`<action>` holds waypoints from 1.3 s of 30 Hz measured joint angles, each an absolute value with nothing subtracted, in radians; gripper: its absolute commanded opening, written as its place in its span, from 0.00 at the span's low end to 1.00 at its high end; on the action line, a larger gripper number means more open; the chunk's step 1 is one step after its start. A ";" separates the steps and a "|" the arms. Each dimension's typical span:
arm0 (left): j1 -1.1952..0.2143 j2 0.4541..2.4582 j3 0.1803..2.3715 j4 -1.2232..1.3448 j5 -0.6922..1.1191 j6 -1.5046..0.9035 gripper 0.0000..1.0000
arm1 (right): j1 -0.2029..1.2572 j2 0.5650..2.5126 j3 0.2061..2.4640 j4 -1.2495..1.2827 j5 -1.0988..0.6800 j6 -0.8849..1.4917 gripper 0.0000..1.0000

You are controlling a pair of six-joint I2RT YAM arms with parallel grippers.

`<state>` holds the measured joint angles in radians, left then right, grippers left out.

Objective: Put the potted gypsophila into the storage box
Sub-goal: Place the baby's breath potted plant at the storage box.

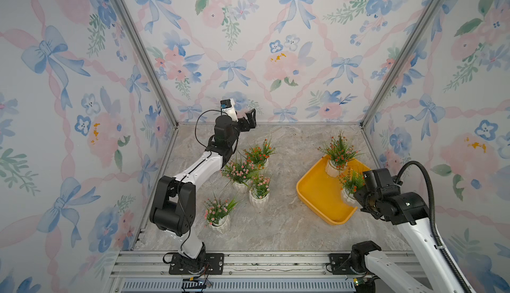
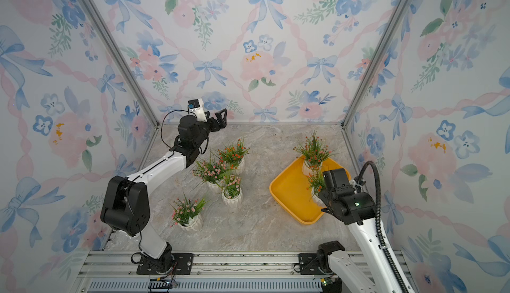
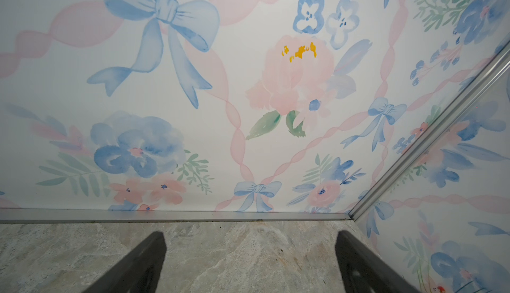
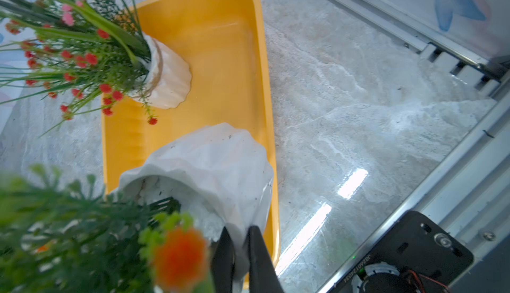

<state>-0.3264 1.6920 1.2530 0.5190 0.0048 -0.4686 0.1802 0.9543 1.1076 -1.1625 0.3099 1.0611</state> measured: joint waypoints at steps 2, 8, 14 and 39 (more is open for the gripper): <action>-0.331 1.692 1.258 0.520 -0.003 -0.469 0.98 | 0.110 0.953 1.073 -1.132 0.275 1.032 0.00; -0.338 1.692 1.260 0.523 -0.033 -0.476 0.98 | -0.059 1.021 1.022 -1.002 0.161 0.946 0.00; -0.345 1.683 1.250 0.523 -0.067 -0.477 0.98 | -0.108 1.124 1.052 -0.922 0.088 0.898 0.00; -0.367 1.601 1.184 0.523 -0.150 -0.480 0.98 | -0.263 1.422 1.020 -0.618 0.042 0.844 0.00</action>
